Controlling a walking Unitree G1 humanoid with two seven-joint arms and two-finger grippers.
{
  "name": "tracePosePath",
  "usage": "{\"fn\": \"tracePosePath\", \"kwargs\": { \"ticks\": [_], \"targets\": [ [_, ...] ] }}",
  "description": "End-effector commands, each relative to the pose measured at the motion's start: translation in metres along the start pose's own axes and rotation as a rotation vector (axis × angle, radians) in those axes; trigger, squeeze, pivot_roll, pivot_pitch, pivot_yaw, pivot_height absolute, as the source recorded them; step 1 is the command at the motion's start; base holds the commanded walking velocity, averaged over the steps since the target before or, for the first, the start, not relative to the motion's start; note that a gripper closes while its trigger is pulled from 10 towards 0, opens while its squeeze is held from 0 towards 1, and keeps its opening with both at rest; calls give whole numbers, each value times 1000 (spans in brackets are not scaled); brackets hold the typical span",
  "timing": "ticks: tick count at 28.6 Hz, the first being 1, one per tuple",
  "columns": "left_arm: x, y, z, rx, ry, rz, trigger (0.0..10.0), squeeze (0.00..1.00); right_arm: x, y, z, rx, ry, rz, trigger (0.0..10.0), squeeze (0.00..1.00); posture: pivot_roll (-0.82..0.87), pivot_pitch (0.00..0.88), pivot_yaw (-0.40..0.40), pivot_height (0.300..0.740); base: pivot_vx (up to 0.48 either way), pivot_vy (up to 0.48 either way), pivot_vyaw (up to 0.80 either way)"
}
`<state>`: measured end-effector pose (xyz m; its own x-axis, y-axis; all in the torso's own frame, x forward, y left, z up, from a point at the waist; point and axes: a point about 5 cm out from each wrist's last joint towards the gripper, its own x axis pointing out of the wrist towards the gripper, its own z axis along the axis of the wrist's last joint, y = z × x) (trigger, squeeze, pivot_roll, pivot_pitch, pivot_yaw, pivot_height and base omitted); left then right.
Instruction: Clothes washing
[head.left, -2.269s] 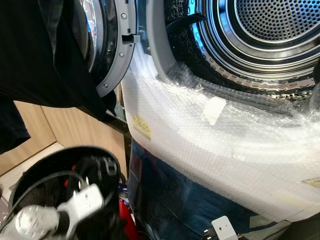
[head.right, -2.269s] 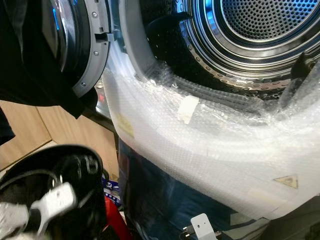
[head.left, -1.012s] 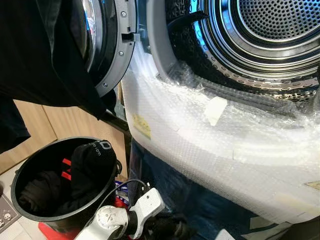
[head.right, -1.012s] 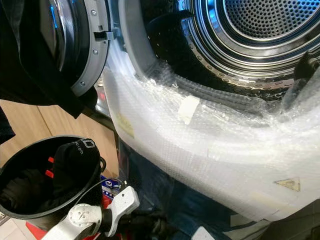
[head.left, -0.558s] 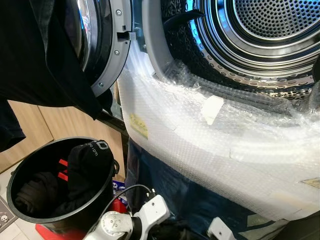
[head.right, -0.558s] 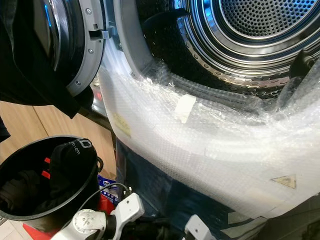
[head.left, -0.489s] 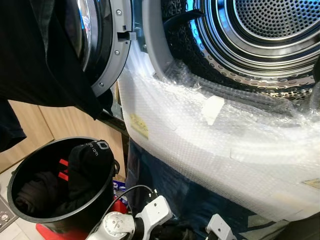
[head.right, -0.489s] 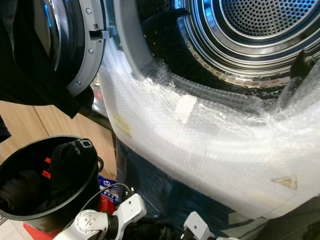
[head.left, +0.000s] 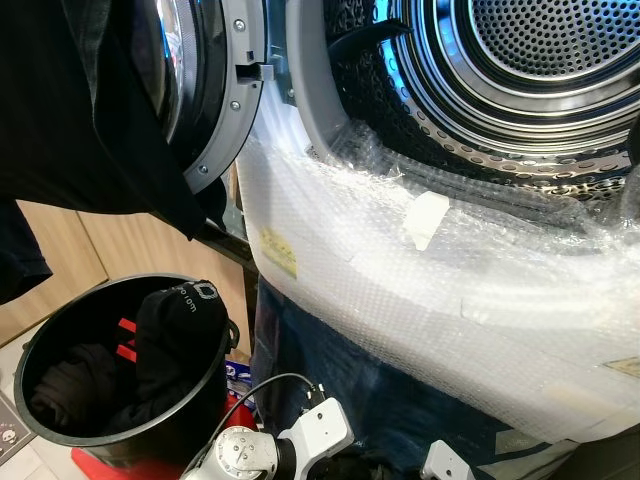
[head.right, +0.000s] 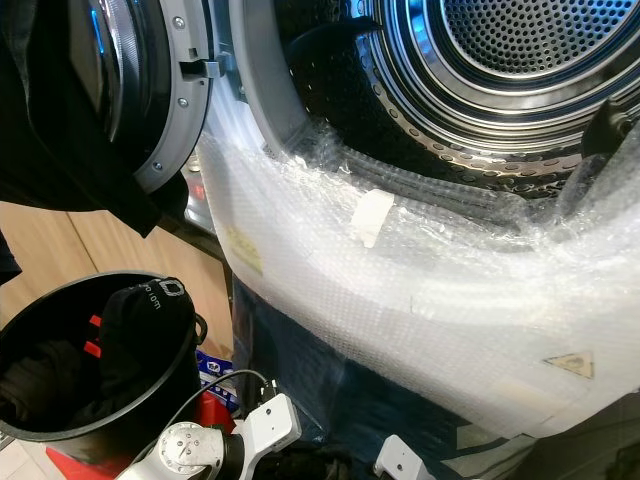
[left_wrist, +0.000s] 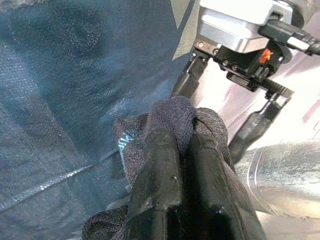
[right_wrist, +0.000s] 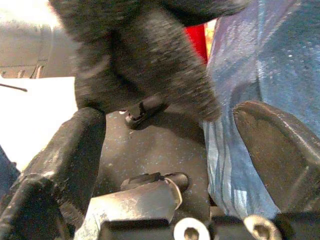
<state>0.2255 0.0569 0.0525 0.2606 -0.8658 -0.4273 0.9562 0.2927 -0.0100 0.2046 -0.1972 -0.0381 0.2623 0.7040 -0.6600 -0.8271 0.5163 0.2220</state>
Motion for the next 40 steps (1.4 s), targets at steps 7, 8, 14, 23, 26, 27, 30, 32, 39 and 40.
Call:
{"fn": "tracePosePath", "kwargs": {
  "ticks": [7,8,14,23,26,27,30,32,39,40],
  "targets": [
    [6,7,6,51,-7,48,10000,0,1,-4,14,-25,-38,23,10000,1000,192,9,-78,740,0,0,0],
    [7,9,6,57,0,59,10000,0,2,-3,14,-18,-41,27,10000,1000,196,13,-79,740,0,0,0],
    [14,18,17,49,-39,107,10000,0,12,0,21,12,-63,23,10000,635,196,21,-82,740,0,0,0],
    [24,20,25,53,-72,120,10000,0,17,-3,26,113,-112,-27,10000,0,194,24,-87,740,0,0,0],
    [25,20,27,48,-80,119,10000,0,20,-6,32,181,-165,-68,10000,0,187,29,-89,740,0,0,0],
    [25,20,27,47,-82,119,10000,0,21,-6,34,205,-183,-77,10000,0,187,29,-89,740,0,0,0],
    [25,20,26,46,-85,122,10000,0,23,-6,36,218,-195,-84,10000,0,181,28,-88,740,0,0,0],
    [26,20,26,44,-87,122,10000,0,25,-3,33,221,-180,-72,10000,0,180,27,-87,740,0,0,0],
    [28,20,27,60,-86,126,10000,0,33,3,29,303,-188,-108,10000,0,185,6,-90,740,0,0,0],
    [28,20,27,60,-86,125,10000,0,33,3,28,315,-196,-108,10000,0,185,6,-90,740,0,0,0]
  ]
}}
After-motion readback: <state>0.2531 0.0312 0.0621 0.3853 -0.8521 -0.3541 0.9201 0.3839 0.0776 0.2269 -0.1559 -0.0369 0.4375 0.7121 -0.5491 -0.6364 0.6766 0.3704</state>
